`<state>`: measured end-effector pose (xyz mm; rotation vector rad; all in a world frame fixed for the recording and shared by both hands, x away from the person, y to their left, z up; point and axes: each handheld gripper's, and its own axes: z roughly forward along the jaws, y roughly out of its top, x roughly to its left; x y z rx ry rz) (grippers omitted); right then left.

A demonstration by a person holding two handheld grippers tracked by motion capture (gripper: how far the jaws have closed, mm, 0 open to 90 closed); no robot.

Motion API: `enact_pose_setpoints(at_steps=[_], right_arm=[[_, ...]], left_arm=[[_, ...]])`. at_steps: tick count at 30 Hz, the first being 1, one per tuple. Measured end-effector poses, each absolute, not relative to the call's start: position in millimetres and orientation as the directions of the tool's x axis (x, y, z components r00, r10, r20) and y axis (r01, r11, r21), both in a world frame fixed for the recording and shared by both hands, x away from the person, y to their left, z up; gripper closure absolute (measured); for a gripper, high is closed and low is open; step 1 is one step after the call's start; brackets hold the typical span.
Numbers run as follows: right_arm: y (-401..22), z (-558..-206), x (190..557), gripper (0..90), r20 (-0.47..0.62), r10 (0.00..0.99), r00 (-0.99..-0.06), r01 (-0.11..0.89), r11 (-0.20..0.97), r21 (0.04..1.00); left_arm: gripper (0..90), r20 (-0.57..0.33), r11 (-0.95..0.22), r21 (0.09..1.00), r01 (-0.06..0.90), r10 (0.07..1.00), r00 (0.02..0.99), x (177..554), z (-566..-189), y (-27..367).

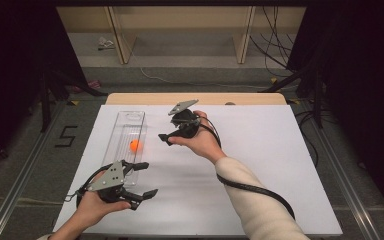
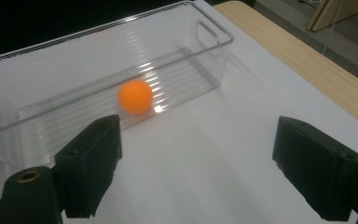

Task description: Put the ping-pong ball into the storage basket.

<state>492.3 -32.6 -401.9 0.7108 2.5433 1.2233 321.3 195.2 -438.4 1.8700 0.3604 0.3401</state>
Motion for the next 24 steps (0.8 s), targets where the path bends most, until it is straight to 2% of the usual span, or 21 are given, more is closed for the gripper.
enact_pose_setpoints(at_steps=[24], right_arm=[[-76.8, -409.8, 483.4, 16.6, 0.014, 0.563, -0.827, 0.361, 0.510, 0.781]], left_arm=[[16.0, 0.052, -0.306, 0.948, 0.085, 0.414, 0.909, 321.7, -438.7, 195.4]])
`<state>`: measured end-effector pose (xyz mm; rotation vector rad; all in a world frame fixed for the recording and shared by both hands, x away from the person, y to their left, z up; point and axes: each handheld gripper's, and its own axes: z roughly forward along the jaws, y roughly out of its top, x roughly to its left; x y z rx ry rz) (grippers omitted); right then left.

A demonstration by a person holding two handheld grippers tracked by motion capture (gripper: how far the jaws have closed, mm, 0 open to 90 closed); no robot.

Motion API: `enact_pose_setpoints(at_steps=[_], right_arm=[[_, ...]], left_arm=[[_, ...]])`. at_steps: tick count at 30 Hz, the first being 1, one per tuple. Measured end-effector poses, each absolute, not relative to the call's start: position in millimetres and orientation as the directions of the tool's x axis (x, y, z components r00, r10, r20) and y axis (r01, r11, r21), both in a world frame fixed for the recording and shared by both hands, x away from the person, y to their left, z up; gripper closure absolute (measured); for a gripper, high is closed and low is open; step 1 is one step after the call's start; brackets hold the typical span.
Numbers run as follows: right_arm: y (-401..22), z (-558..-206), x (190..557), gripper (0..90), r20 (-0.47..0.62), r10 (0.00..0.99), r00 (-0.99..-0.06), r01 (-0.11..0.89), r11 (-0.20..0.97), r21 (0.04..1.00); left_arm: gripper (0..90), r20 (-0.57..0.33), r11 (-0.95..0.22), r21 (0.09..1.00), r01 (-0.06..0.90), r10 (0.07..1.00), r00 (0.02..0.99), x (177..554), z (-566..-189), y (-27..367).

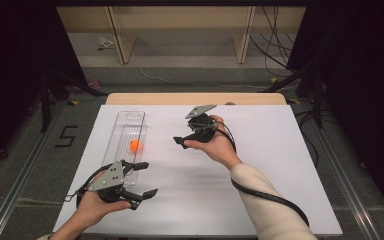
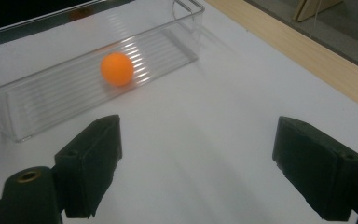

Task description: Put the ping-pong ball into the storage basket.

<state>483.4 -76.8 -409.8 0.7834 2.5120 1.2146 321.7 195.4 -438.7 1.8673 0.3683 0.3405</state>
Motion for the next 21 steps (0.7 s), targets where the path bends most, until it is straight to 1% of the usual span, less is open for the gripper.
enact_pose_setpoints(at_steps=[21], right_arm=[[-109.9, -413.8, 477.3, 16.6, 0.025, 0.597, -0.802, 0.383, 0.482, 0.788]], left_arm=[[16.0, 0.051, -0.305, 0.948, 0.087, 0.416, 0.908, 321.8, -438.8, 195.6]])
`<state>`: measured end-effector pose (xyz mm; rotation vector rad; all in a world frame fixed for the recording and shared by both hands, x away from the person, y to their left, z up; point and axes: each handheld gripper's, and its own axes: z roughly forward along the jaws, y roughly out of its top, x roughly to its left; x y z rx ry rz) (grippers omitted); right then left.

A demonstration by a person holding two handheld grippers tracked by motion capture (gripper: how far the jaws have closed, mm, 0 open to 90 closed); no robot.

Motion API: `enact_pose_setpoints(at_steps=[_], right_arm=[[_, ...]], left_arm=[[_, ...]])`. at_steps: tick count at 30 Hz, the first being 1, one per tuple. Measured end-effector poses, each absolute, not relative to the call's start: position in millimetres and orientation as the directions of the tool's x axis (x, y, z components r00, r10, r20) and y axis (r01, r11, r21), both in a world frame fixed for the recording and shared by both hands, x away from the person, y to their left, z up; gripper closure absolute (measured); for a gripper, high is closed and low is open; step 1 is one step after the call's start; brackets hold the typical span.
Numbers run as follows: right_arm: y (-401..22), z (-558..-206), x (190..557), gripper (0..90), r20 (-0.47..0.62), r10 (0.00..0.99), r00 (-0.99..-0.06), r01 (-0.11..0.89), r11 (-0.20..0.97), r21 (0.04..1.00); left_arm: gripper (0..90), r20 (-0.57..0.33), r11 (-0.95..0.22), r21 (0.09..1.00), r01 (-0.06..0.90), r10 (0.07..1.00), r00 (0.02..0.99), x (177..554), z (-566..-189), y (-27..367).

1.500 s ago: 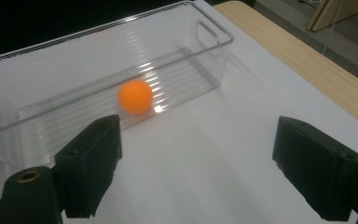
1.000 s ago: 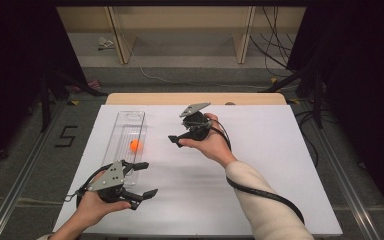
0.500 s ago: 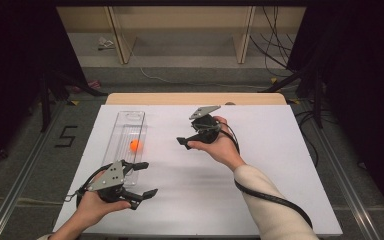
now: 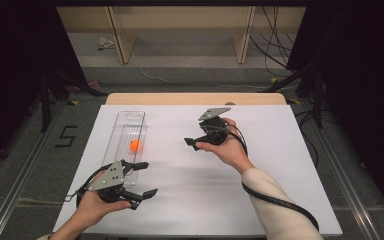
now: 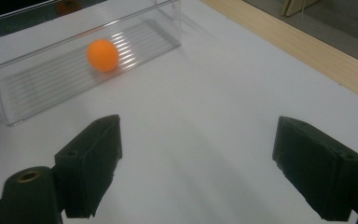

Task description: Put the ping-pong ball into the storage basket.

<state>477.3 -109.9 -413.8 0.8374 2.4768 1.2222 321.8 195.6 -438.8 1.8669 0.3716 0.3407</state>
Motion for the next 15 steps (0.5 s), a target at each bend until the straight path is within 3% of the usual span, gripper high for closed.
enact_pose_setpoints(at_steps=[15], right_arm=[[-133.6, -417.6, 469.3, 16.5, 0.035, 0.622, -0.782, 0.403, 0.462, 0.790]], left_arm=[[16.0, 0.051, -0.306, 0.948, 0.088, 0.417, 0.907, 321.9, -439.0, 195.6]])
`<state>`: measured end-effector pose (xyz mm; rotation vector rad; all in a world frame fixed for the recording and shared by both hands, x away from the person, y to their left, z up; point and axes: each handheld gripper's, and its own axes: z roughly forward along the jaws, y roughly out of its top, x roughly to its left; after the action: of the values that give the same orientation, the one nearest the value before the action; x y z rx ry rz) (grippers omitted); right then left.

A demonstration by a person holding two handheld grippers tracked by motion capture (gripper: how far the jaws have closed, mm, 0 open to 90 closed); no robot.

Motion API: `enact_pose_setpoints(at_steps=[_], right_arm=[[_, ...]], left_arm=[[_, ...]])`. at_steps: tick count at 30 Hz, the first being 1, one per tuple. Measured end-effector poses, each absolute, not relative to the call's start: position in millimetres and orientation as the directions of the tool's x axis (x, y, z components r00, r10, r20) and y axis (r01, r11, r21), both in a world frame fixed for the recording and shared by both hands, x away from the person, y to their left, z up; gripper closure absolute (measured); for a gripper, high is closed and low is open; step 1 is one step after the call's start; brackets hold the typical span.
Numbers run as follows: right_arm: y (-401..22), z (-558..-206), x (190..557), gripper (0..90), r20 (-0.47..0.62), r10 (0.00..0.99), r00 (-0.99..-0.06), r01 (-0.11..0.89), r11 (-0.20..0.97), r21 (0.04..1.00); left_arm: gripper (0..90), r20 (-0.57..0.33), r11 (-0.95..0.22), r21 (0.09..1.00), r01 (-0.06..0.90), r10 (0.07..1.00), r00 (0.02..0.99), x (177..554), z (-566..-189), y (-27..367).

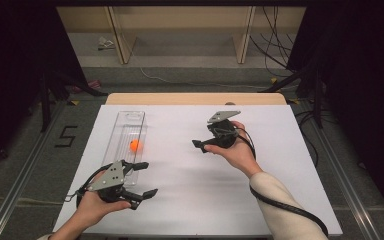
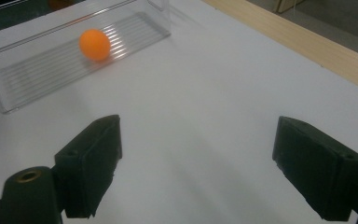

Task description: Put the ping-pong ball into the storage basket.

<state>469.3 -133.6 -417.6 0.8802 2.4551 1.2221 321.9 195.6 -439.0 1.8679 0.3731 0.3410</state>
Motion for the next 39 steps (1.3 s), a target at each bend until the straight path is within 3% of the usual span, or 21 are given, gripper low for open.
enact_pose_setpoints(at_steps=[39], right_arm=[[-197.1, -420.6, 438.7, 16.5, 0.061, 0.670, -0.740, 0.427, 0.398, 0.812]], left_arm=[[16.0, 0.053, -0.310, 0.947, 0.088, 0.418, 0.907, 322.0, -439.4, 195.6]])
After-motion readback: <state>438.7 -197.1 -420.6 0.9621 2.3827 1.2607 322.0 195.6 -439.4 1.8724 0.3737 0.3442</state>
